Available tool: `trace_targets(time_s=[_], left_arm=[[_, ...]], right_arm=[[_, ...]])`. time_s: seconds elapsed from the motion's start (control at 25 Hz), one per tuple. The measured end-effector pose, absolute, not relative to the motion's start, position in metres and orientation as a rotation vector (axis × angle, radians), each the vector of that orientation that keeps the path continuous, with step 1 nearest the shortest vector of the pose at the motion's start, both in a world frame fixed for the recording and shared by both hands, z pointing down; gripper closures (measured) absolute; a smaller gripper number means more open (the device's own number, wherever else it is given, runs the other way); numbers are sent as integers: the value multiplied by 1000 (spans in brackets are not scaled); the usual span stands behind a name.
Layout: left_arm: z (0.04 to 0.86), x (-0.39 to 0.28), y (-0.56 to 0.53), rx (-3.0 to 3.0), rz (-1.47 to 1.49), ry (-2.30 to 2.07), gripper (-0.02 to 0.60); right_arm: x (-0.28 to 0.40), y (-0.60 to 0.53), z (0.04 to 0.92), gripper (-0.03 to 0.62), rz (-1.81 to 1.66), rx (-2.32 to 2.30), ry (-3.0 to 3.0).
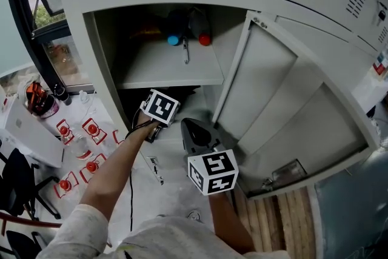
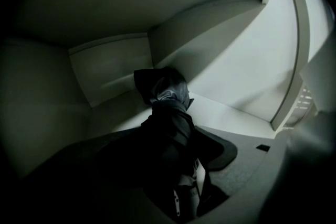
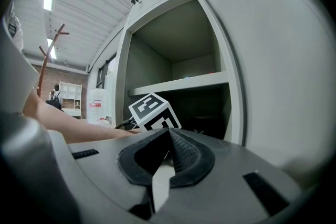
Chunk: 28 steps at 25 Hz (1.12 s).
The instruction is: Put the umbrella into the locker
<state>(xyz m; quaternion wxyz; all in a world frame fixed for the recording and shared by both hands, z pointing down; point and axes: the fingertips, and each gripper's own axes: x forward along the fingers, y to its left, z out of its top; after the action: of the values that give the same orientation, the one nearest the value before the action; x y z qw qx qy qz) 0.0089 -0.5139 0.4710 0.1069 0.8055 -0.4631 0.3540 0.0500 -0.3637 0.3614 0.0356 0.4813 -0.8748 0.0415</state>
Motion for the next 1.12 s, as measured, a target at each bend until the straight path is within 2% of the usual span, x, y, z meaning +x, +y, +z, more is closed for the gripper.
trace_targets(time_s=[0.84,1.12], left_arm=[[467,6,-506,2404,912,-1432,305],[445,10,-499,2469,779,-1462,305]], right_arm=[[57,-358,348,591,87,1510,-2680],[56,-357,348,591,94,1513,-2685]])
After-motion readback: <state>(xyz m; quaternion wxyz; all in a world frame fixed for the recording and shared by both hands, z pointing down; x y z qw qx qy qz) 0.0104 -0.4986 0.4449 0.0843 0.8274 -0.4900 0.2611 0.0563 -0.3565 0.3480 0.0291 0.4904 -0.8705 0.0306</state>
